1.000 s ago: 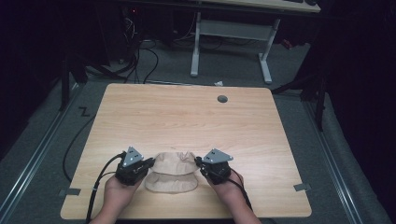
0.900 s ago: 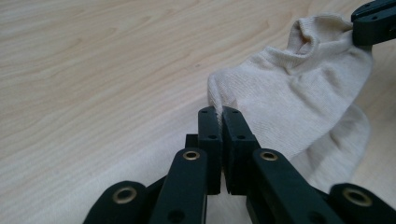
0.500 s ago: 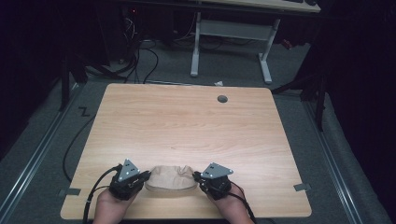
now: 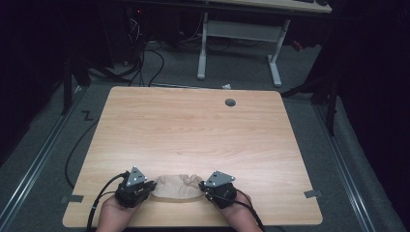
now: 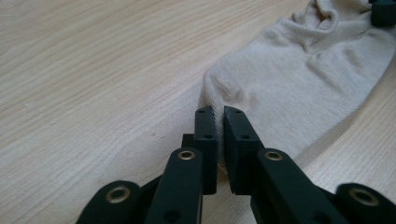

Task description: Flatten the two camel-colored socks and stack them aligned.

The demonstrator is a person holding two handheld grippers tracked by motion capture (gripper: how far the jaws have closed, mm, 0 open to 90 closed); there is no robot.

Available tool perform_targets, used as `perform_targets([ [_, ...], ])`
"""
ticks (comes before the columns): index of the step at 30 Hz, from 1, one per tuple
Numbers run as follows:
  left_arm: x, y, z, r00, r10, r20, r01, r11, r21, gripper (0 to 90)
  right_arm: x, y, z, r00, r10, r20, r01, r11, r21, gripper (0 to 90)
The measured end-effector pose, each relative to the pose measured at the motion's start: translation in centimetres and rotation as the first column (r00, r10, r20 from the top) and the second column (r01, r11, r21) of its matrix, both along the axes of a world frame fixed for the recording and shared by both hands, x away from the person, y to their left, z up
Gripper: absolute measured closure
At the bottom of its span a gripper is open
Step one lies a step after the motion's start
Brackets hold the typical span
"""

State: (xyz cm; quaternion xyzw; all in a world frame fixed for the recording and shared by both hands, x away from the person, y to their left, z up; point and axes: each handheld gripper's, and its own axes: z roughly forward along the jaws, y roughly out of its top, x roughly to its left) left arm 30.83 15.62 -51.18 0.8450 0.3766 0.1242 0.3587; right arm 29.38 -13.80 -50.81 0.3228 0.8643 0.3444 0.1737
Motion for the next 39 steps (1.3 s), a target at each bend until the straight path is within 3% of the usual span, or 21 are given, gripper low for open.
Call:
perform_targets([
  [6, 0.4, -0.3, -0.4, 0.9999, -0.006, -0.012, 0.006, 1.0000, 0.001, 75.4, 0.2, -0.2, -0.5, 0.9997, -0.003, -0.026, 0.002, 1.000, -0.016, 81.4],
  [10, 0.4, -0.3, -0.1, 0.9997, -0.022, -0.003, 0.022, 0.9983, -0.053, 60.4, 0.4, -0.7, -0.3, 0.9995, -0.009, -0.030, 0.009, 1.000, 0.001, 73.3],
  [13, 0.4, 0.3, 0.7, 0.9989, -0.010, 0.046, 0.014, 0.9954, -0.095, 52.2, 0.8, -2.1, 0.7, 0.9980, -0.063, 0.009, 0.062, 0.996, 0.063, 66.6],
  [16, 1.1, 1.8, 1.5, 0.9947, 0.031, 0.099, -0.020, 0.9935, -0.112, 47.8, 1.5, -3.9, 1.1, 0.9892, -0.140, 0.042, 0.136, 0.987, 0.083, 60.6],
  [17, 1.4, 2.4, 1.6, 0.9922, 0.045, 0.117, -0.033, 0.9942, -0.102, 47.1, 2.0, -4.9, 1.0, 0.9835, -0.173, 0.051, 0.168, 0.982, 0.090, 57.3],
  [19, 2.4, 4.1, 1.2, 0.9823, 0.111, 0.151, -0.105, 0.9933, -0.050, 45.6, 3.1, -6.5, 0.6, 0.9726, -0.225, 0.059, 0.219, 0.971, 0.098, 53.8],
  [20, 3.3, 5.4, 0.7, 0.9759, 0.169, 0.139, -0.167, 0.9857, -0.024, 45.3, 3.5, -7.1, 0.4, 0.9672, -0.248, 0.057, 0.242, 0.966, 0.094, 53.2],
  [21, 3.8, 6.2, 0.3, 0.9712, 0.206, 0.119, -0.204, 0.9785, -0.028, 45.1, 4.1, -8.1, 0.1, 0.9560, -0.289, 0.049, 0.284, 0.954, 0.094, 52.3],
  [22, 4.5, 7.4, -0.2, 0.9622, 0.262, 0.076, -0.259, 0.9648, -0.045, 44.8, 4.5, -8.7, -0.2, 0.9496, -0.310, 0.049, 0.304, 0.948, 0.093, 52.0],
  [23, 4.7, 8.0, -0.4, 0.9556, 0.289, 0.058, -0.286, 0.9567, -0.055, 44.7, 4.9, -9.5, -0.6, 0.9368, -0.347, 0.045, 0.342, 0.936, 0.085, 52.1],
  [25, 4.9, 8.8, -0.5, 0.9454, 0.323, 0.042, -0.319, 0.9442, -0.083, 44.1, 5.5, -10.6, -1.1, 0.9212, -0.388, 0.029, 0.385, 0.920, 0.072, 52.5],
  [26, 4.9, 8.8, -0.4, 0.9447, 0.324, 0.048, -0.320, 0.9435, -0.087, 43.9, 5.7, -11.0, -1.3, 0.9112, -0.412, 0.009, 0.410, 0.909, 0.073, 52.5],
  [28, 4.7, 8.3, -0.1, 0.9485, 0.307, 0.077, -0.302, 0.9506, -0.071, 43.5, 5.9, -11.6, -1.4, 0.9043, -0.427, -0.001, 0.425, 0.901, 0.083, 52.5],
  [31, 4.6, 7.7, -0.2, 0.9549, 0.283, 0.089, -0.280, 0.9589, -0.045, 43.1, 5.7, -11.4, -1.2, 0.9062, -0.422, 0.017, 0.420, 0.904, 0.082, 52.7],
  [33, 4.7, 7.5, -0.4, 0.9563, 0.280, 0.085, -0.278, 0.9600, -0.034, 43.0, 5.7, -11.2, -1.3, 0.9102, -0.414, 0.020, 0.412, 0.909, 0.069, 52.7],
  [39, 4.8, 7.7, -0.5, 0.9564, 0.283, 0.072, -0.280, 0.9589, -0.044, 43.1, 5.8, -11.2, -1.3, 0.9092, -0.416, 0.009, 0.415, 0.907, 0.075, 52.8],
])
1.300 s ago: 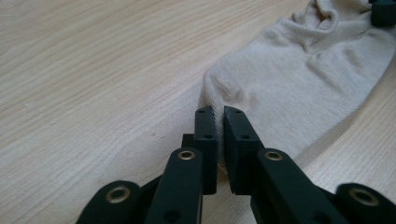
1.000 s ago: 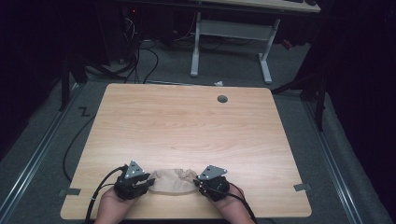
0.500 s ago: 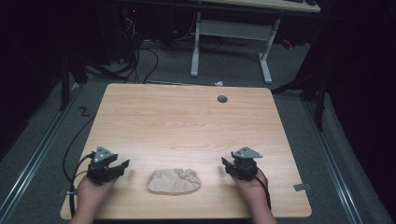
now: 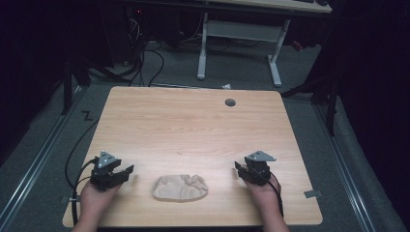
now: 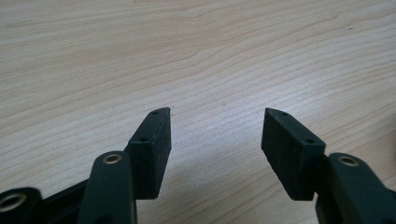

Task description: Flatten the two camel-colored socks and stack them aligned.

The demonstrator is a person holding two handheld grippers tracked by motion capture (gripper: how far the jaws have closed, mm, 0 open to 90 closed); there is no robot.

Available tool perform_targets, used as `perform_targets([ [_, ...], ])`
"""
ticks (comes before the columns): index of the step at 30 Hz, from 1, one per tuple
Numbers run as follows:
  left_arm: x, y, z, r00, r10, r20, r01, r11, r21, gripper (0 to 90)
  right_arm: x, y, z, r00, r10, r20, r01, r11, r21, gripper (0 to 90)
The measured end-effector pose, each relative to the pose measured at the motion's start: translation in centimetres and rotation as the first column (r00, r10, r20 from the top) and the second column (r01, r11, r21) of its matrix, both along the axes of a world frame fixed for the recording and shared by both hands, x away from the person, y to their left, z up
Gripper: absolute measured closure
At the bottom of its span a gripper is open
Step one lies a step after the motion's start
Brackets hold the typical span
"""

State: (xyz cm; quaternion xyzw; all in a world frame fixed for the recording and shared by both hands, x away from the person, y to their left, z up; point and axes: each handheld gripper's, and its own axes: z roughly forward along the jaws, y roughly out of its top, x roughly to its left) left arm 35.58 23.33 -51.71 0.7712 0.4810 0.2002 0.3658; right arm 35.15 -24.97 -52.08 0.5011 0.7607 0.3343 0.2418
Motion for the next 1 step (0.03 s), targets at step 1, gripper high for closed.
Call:
perform_targets([
  [1, -0.01, 0.00, -0.02, 1.0000, -0.002, -0.002, 0.002, 1.0000, 0.001, 43.0, -0.08, 0.23, 0.13, 1.0000, 0.009, -0.001, -0.009, 1.000, 0.004, 52.8],
])
